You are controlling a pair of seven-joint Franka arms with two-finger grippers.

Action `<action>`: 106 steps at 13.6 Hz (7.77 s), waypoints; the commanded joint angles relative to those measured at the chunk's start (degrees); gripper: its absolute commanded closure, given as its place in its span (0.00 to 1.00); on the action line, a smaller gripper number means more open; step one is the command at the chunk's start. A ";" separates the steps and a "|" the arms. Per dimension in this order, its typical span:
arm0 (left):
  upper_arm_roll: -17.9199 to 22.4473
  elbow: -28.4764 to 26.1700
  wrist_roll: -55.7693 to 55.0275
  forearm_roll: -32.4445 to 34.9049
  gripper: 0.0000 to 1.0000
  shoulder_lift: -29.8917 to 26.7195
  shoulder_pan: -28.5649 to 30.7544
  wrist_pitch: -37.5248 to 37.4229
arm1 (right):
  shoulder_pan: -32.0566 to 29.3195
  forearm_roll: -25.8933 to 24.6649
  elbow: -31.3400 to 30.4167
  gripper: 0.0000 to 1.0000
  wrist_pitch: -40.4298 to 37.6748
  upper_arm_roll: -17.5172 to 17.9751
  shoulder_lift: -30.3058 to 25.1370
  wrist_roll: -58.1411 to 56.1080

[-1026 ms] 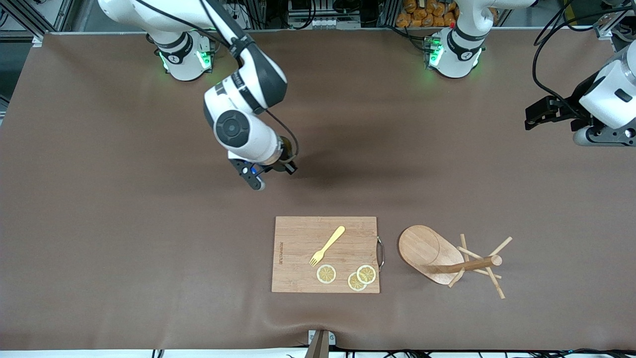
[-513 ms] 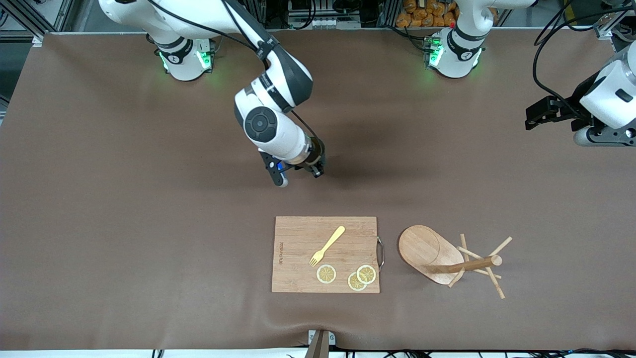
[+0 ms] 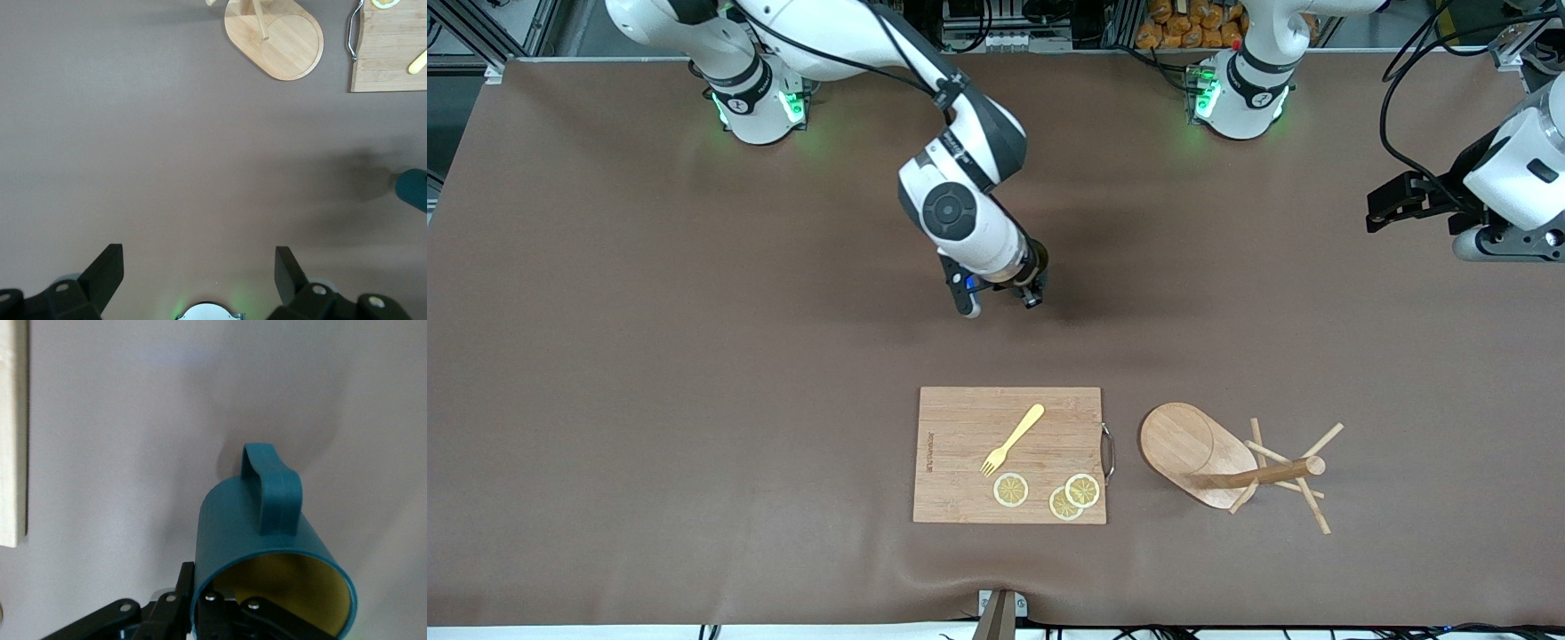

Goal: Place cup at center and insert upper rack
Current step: 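Lower the teal mug onto the table center with the right gripper, then open the right gripper and withdraw while the left gripper reaches the mug, then lower the left gripper over the mug rim while the right arm returns, then close the left gripper on the teal mug rim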

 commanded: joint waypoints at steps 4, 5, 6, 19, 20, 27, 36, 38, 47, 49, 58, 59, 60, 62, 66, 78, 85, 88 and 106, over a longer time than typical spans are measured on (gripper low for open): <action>-0.07 0.18 -0.28 0.53 0.00 0.03 -0.19 0.37 | 3.10 2.80 2.03 1.00 0.25 -0.67 1.16 6.61; -0.16 0.18 -0.28 0.53 0.00 0.03 -0.19 0.37 | 3.54 2.88 2.03 1.00 0.86 -0.67 1.51 6.79; -0.07 0.18 -0.28 0.53 0.00 0.03 -0.19 0.37 | 3.64 2.97 2.03 1.00 1.73 -0.67 1.60 7.14; -0.07 0.18 -0.19 0.53 0.00 0.03 -0.01 0.28 | 4.17 2.97 1.77 0.95 5.26 -0.67 4.94 7.76; -0.07 0.18 -0.19 0.53 0.00 -0.05 -0.01 0.28 | 4.16 2.88 1.86 0.84 5.26 -0.67 4.94 7.85; -0.07 0.09 -0.19 0.53 0.00 0.03 -0.19 0.37 | 4.08 2.80 1.95 0.23 4.74 -0.67 4.94 7.85; -0.07 0.18 -0.19 0.62 0.00 0.74 -0.36 0.37 | 1.97 2.80 8.97 0.00 -8.70 -1.02 2.92 9.25; -0.07 0.18 -0.19 0.62 0.00 0.74 -0.36 0.37 | 1.18 2.27 10.20 0.00 -12.82 -1.19 2.57 9.25; -0.07 0.62 -0.54 0.27 0.00 0.82 -0.45 1.95 | -9.70 -0.63 10.47 0.00 -23.47 -1.19 -7.79 0.84; -0.16 0.71 -0.54 0.18 0.00 0.74 -0.80 1.95 | -13.66 -0.63 10.47 0.00 -27.59 -1.19 -9.73 -5.74; -2.53 0.97 -9.91 -6.31 0.00 3.64 -3.87 9.42 | -29.74 -6.15 10.56 0.00 -41.83 -1.19 -15.89 -36.50; -3.49 0.97 -12.82 -6.50 0.00 4.33 -5.01 9.68 | -31.15 -6.95 10.56 0.00 -43.68 -1.19 -15.89 -40.10; -5.15 0.97 -15.63 -6.50 0.00 5.38 -7.20 9.77 | -32.47 -7.22 10.56 0.00 -44.57 -1.28 -16.06 -43.19; -6.40 0.97 -23.44 -5.54 0.00 8.37 -13.69 13.26 | -34.85 -11.68 10.56 0.00 -46.93 -1.19 -16.85 -50.21; -6.40 0.97 -39.26 1.57 0.00 14.26 -28.10 20.99 | -40.56 -14.17 10.56 0.00 -48.88 -1.19 -18.35 -67.08; -6.84 0.71 -92.86 30.38 0.00 29.11 -53.70 29.19 | -48.39 -24.36 0.92 0.00 -50.65 -1.19 -29.49 -102.19; -6.75 0.27 -115.12 48.58 0.00 39.05 -60.73 28.41 | -48.92 -26.12 -9.67 0.00 -43.43 -1.19 -39.36 -102.37; -6.75 0.09 -126.89 55.26 0.00 43.08 -63.02 22.44 | -48.58 -29.52 -3.61 0.00 -45.01 -1.11 -38.04 -102.19; -4.56 0.44 -135.81 72.51 0.00 53.91 -64.26 13.90 | -48.76 -24.27 7.56 0.00 -50.64 -0.67 -34.70 -96.48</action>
